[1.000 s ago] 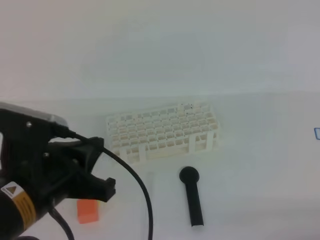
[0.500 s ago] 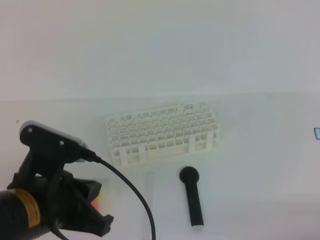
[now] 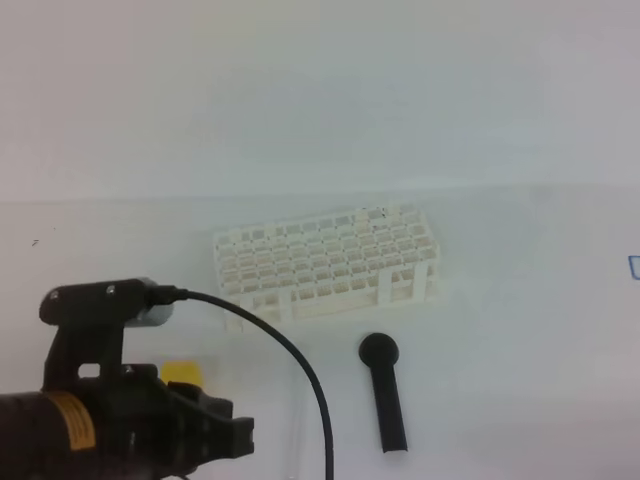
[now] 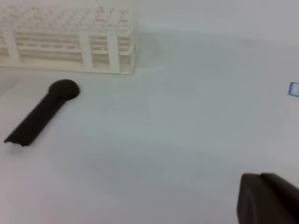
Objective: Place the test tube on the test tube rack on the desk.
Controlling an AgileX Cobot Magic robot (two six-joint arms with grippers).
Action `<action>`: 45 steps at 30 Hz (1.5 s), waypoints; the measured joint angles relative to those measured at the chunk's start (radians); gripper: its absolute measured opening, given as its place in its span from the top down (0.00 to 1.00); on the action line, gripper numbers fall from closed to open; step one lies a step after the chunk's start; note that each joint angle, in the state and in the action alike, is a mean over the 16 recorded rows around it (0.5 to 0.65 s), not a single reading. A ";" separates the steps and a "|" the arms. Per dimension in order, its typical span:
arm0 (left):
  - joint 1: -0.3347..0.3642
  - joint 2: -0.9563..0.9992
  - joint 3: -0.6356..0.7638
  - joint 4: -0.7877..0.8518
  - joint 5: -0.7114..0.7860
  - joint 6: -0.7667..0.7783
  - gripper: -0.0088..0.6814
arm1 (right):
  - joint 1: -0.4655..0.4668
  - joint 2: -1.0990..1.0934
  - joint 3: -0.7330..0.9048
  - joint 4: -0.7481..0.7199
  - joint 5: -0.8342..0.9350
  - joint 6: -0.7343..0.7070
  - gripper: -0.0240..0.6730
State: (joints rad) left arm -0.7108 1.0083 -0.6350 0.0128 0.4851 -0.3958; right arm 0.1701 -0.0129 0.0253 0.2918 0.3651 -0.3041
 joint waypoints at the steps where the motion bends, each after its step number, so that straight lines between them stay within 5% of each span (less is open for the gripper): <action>1: 0.000 0.002 0.000 -0.005 -0.004 0.000 0.99 | 0.000 0.000 0.000 -0.008 0.000 -0.001 0.97; 9: 0.000 0.044 0.000 -0.018 0.001 -0.014 0.96 | 0.000 0.000 -0.002 -0.063 -0.002 -0.011 0.97; 14: 0.000 0.103 -0.002 -0.023 0.039 -0.012 0.86 | 0.000 0.000 -0.001 -0.035 -0.015 -0.010 0.97; 28: 0.000 0.316 -0.151 -0.018 0.155 0.055 0.47 | 0.000 0.000 0.004 0.392 -0.264 -0.016 0.97; 45: 0.000 0.612 -0.364 0.045 0.160 -0.002 0.61 | 0.000 0.000 0.004 0.496 -0.275 -0.053 0.97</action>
State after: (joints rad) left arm -0.7109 1.6201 -0.9987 0.0582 0.6451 -0.3977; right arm 0.1701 -0.0129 0.0298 0.7881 0.0898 -0.3573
